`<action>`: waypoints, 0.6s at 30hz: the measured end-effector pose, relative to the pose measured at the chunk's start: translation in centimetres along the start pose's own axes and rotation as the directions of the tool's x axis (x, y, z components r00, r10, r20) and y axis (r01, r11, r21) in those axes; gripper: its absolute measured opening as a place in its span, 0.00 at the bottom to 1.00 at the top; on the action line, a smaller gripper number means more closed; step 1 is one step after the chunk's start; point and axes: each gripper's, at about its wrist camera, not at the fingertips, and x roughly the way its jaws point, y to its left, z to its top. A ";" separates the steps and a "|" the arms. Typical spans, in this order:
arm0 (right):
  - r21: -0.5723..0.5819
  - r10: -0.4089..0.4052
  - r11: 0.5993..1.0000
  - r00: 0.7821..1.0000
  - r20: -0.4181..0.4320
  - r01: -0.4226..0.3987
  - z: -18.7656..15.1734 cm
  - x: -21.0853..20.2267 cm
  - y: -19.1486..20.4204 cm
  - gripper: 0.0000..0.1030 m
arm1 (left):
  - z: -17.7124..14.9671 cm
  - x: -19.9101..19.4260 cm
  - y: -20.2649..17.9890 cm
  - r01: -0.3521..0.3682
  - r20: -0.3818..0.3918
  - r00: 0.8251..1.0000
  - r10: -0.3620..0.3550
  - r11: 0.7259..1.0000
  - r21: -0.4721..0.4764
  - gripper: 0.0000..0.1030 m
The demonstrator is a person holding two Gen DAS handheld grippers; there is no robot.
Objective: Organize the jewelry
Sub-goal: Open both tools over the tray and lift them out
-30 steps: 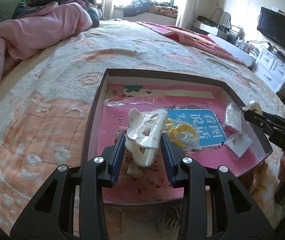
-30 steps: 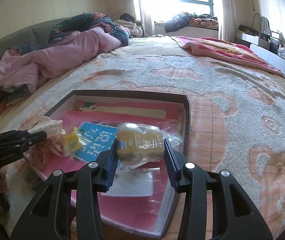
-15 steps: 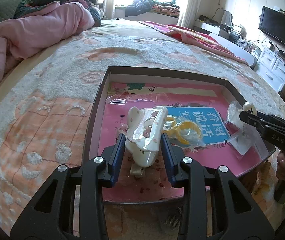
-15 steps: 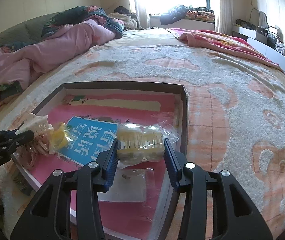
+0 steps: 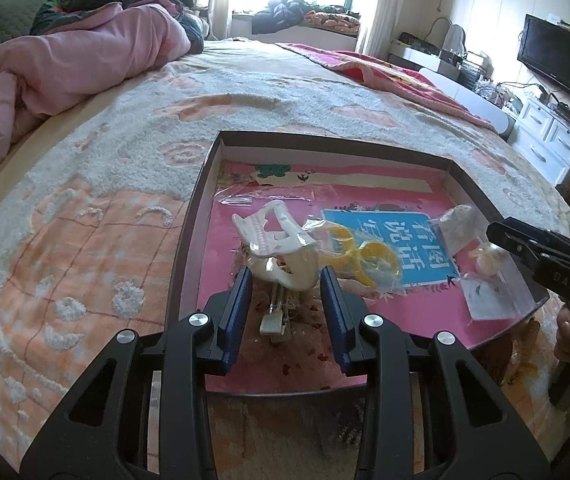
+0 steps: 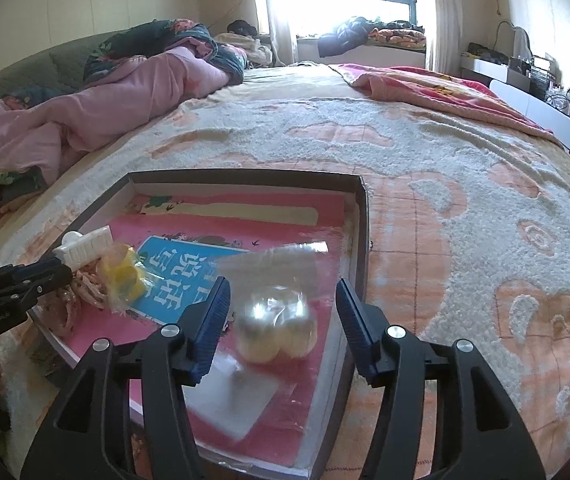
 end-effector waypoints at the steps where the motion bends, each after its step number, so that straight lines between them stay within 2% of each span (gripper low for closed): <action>1: 0.003 -0.001 1.000 1.000 0.003 0.001 -0.1 -0.2 -0.1 0.56 | 0.0 -0.1 -0.1 -0.001 0.001 1.000 0.001 1.000 0.001 0.27; 5: -0.003 -0.004 1.000 1.000 0.019 0.004 -0.3 -1.0 0.0 0.58 | -0.1 -0.5 -0.1 -0.003 0.010 1.000 0.003 1.000 0.000 0.27; 7: -0.003 -0.012 1.000 1.000 0.029 0.012 -0.5 -1.4 0.1 0.66 | -0.2 -0.7 -0.2 -0.002 0.015 1.000 0.002 1.000 -0.004 0.27; 10: 0.006 -0.011 1.000 0.999 0.035 0.011 -0.9 -2.1 0.0 0.69 | -0.3 -1.2 -0.3 -0.004 0.023 1.000 0.004 1.000 -0.008 0.29; 18: 0.001 -0.041 0.999 0.997 0.069 0.041 -1.7 -4.1 -0.1 0.78 | -0.4 -2.9 -0.9 0.002 0.055 0.998 -0.001 1.000 -0.018 0.48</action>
